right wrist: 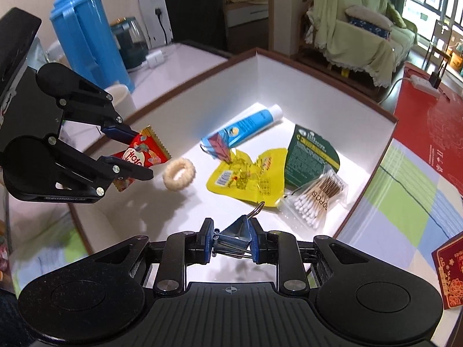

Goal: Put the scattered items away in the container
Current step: 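Carry the red candy and the blue clip over the box with both tools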

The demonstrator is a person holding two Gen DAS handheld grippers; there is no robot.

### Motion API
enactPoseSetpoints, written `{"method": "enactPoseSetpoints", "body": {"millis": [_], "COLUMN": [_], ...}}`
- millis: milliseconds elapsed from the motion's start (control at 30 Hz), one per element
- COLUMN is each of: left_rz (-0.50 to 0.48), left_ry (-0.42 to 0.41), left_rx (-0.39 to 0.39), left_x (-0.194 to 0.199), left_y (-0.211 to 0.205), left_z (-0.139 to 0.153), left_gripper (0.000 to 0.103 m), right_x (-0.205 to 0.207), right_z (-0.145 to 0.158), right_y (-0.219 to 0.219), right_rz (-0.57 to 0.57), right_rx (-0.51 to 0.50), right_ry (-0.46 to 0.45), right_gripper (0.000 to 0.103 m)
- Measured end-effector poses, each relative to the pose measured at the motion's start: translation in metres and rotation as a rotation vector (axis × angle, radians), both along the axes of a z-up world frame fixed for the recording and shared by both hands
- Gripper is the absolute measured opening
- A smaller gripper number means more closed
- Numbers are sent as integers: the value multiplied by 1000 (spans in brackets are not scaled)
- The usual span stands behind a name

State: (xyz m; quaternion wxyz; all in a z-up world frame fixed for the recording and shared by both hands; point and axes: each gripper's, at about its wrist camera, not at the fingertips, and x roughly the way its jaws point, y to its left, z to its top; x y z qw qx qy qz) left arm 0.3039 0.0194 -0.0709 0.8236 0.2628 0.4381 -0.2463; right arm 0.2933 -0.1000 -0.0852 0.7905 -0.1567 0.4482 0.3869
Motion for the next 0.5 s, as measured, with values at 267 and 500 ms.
{"method": "enactPoseSetpoints", "body": {"millis": [267,500], "left_rz": [9,14], "left_ry": [53,77], "left_rx": [-5,-17], "left_x": [19,29], "left_y": [-1,-2], "left_z": [-23,-30], "left_gripper": [24,24], "right_x": [10,19], "right_z": [-22,-30], "right_y": [8,13], "right_rz": [47,84], "right_rx": [-33,-60], "right_ry": [1,-24], "right_gripper": [24,24]}}
